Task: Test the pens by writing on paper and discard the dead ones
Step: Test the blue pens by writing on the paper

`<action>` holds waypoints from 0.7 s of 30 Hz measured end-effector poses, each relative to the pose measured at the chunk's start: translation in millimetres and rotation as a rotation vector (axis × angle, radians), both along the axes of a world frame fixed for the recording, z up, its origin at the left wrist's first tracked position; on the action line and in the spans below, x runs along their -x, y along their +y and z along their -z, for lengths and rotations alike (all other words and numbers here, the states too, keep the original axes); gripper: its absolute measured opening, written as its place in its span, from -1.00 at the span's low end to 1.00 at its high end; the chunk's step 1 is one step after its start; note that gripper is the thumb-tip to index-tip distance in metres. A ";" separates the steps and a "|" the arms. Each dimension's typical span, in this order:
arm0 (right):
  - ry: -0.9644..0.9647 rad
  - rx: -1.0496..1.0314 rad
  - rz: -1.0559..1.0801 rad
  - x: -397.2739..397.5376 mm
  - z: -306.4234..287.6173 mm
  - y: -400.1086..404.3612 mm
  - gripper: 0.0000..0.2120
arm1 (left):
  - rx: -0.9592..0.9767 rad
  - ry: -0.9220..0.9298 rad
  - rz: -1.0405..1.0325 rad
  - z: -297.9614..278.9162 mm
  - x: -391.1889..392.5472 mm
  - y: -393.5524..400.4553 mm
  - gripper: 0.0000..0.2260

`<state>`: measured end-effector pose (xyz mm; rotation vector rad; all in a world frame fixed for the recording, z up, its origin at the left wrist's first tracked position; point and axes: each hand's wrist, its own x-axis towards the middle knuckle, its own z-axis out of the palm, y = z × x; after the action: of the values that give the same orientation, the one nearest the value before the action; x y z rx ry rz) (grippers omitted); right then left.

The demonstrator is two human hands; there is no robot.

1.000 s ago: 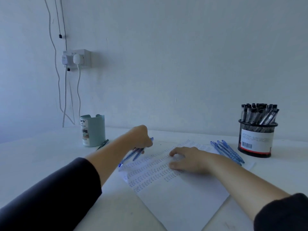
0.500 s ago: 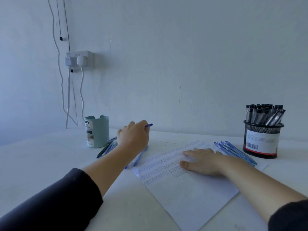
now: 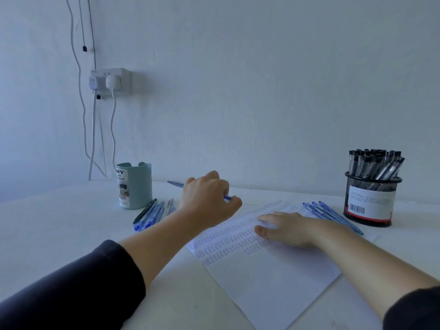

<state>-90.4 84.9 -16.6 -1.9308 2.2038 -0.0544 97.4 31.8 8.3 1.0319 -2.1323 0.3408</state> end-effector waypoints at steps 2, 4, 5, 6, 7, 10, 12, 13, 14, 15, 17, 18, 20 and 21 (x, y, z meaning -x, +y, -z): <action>-0.003 -0.002 -0.006 -0.7 -1.9 1.2 -0.27 | 0.030 -0.027 0.003 0.9 1.1 0.4 -0.74; -0.047 -0.001 -0.006 -2.7 -7.4 6.4 -0.27 | 0.048 -0.058 0.012 1.2 0.7 -0.7 -0.70; -0.089 -0.001 -0.007 -3.0 -10.7 10.4 -0.27 | 0.047 -0.079 0.031 1.3 0.6 -0.5 -0.68; -0.134 -0.001 -0.012 -3.7 -14.5 15.0 -0.27 | 0.040 -0.108 0.041 1.1 0.0 -0.3 -0.65; -0.176 -0.005 -0.016 -3.8 -17.9 19.0 -0.26 | 0.022 -0.133 0.048 1.4 0.0 -0.9 -0.63; -0.266 -0.031 -0.015 -6.4 -25.1 28.1 -0.25 | 0.003 -0.066 0.135 3.5 1.5 -0.5 -0.78; -0.269 -0.053 -0.031 -9.1 -27.2 29.5 -0.24 | 0.067 0.056 0.247 4.9 2.1 -0.2 -0.79; -0.259 -0.063 -0.042 -10.6 -27.5 29.2 -0.24 | 0.118 0.116 0.314 5.5 3.6 -0.1 -0.78; -0.246 -0.072 -0.052 -12.4 -27.7 29.4 -0.23 | 0.165 0.165 0.361 5.0 4.6 1.7 -0.77; -0.235 -0.081 -0.059 -13.2 -27.0 28.9 -0.23 | 0.178 0.195 0.380 4.3 5.2 4.4 -0.73; -0.228 -0.090 -0.062 -14.7 -26.1 28.6 -0.25 | 0.125 0.216 0.321 2.2 5.5 8.9 -0.53; -0.229 -0.092 -0.060 -15.1 -25.8 28.8 -0.25 | 0.095 0.200 0.256 0.4 4.6 10.8 -0.41; -0.226 -0.088 -0.055 -15.3 -24.5 28.1 -0.26 | 0.010 0.214 0.215 -1.1 3.9 11.6 -0.30; -0.213 -0.082 -0.055 -15.6 -23.4 27.3 -0.27 | -0.057 0.260 0.235 -1.2 4.3 11.2 -0.37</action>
<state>-74.8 112.2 6.8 -1.8468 1.9844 -0.1512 93.0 43.0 9.4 0.7977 -2.0079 0.0300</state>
